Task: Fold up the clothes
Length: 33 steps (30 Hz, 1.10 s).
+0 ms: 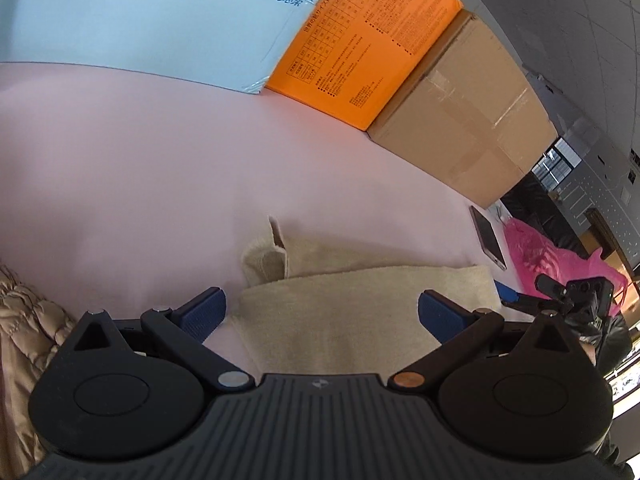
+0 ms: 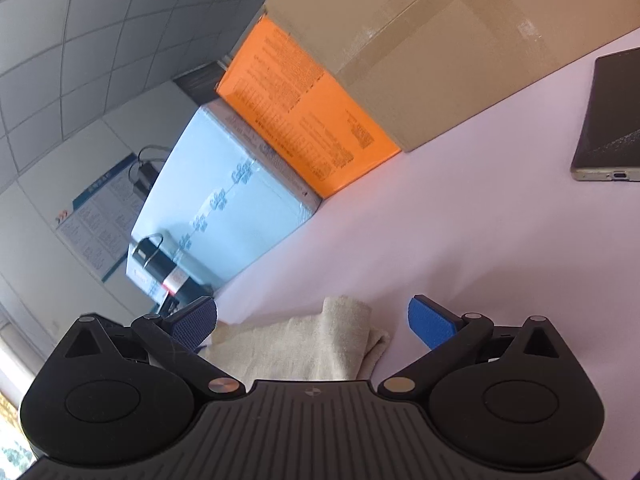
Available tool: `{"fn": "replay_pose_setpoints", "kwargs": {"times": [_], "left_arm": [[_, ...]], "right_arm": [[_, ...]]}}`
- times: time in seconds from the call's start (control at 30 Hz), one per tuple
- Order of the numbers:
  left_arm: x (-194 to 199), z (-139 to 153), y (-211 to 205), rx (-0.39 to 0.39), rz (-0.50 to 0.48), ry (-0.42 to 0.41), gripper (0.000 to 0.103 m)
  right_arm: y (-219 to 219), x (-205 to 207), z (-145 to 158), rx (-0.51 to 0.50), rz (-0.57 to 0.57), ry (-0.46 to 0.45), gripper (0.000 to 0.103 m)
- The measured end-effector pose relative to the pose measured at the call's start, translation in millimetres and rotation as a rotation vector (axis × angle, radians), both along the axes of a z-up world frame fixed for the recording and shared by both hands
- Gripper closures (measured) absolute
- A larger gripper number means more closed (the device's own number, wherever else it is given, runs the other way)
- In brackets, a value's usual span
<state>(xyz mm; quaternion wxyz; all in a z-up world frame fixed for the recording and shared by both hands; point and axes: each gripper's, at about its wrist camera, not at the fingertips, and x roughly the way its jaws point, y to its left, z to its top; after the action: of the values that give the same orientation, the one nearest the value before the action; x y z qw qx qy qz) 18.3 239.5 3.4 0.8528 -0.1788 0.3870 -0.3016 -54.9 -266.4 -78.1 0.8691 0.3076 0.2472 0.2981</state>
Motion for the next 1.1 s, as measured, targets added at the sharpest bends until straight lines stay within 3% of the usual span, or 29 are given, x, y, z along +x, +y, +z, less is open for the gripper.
{"fn": "replay_pose_setpoints", "kwargs": {"times": [0.3, 0.4, 0.5, 0.67, 0.9, 1.1], "left_arm": [[-36.8, 5.5, -7.0, 0.133, -0.05, -0.029, 0.0], [-43.2, 7.4, 6.7, 0.086, -0.043, 0.025, 0.0], [-49.2, 8.6, 18.8, 0.051, -0.04, 0.077, 0.0], [-71.2, 10.8, 29.5, 0.062, -0.054, 0.099, 0.0], [-80.6, 4.0, 20.0, -0.078, -0.125, 0.178, 0.0], [-77.2, 5.6, 1.6, -0.05, -0.127, 0.161, 0.0]], "right_arm": [[6.1, -11.4, 3.6, -0.052, 0.057, 0.035, 0.0], [8.1, -31.7, 11.7, -0.089, 0.104, 0.11, 0.0], [9.9, -54.7, 14.9, -0.065, 0.162, 0.185, 0.0], [19.4, -87.0, 15.9, -0.02, 0.244, 0.268, 0.0], [26.5, -95.4, 17.4, -0.017, 0.186, 0.286, 0.0], [23.9, -90.1, 15.0, 0.03, 0.122, 0.292, 0.0]]}}
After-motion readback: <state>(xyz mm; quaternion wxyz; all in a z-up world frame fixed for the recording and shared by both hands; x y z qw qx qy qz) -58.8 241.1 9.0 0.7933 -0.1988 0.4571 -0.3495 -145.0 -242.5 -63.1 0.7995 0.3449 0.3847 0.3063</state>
